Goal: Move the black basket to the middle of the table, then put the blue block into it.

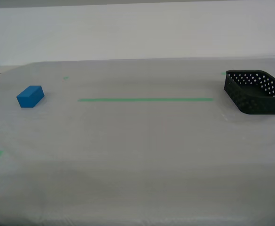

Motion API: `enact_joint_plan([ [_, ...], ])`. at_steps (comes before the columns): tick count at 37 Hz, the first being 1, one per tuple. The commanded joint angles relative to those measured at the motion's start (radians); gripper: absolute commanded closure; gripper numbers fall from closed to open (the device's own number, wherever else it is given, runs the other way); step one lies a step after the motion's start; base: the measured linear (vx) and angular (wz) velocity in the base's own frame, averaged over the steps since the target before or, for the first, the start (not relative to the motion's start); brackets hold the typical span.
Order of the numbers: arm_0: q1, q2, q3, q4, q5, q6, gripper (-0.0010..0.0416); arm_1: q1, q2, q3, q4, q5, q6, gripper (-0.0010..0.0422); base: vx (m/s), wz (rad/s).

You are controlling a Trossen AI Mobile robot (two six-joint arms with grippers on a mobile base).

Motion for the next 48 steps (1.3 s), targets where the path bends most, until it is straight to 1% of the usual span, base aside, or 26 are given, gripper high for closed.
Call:
enact_joint_plan([
  [1, 0.000, 0.000, 0.001, 0.003, -0.001, -0.003, 0.0406, 0.000, 0.000, 0.000, 0.006, -0.001, 0.002, 0.0412, 0.000, 0.000],
  [11, 0.000, 0.000, 0.001, 0.003, -0.001, -0.004, 0.0406, 0.000, 0.000, 0.000, 0.006, -0.001, 0.002, 0.0412, 0.000, 0.000],
  [16, 0.000, 0.000, 0.001, 0.003, -0.001, -0.014, 0.0406, 0.000, 0.000, 0.000, 0.006, -0.001, 0.002, 0.0412, 0.000, 0.000],
  [29, 0.000, 0.000, 0.001, -0.003, 0.000, -0.019, 0.0406, 0.000, 0.000, 0.000, 0.006, -0.001, 0.002, 0.0412, 0.000, 0.000],
  [45, 0.000, 0.000, 0.001, -0.074, 0.000, -0.018, 0.0406, 0.000, 0.000, 0.000, 0.006, -0.001, 0.002, 0.0412, 0.000, 0.000],
  [48, 0.000, 0.000, 0.019, -0.124, 0.000, -0.018, 0.0406, 0.000, 0.000, 0.000, 0.006, -0.001, 0.002, 0.0412, 0.000, 0.000],
])
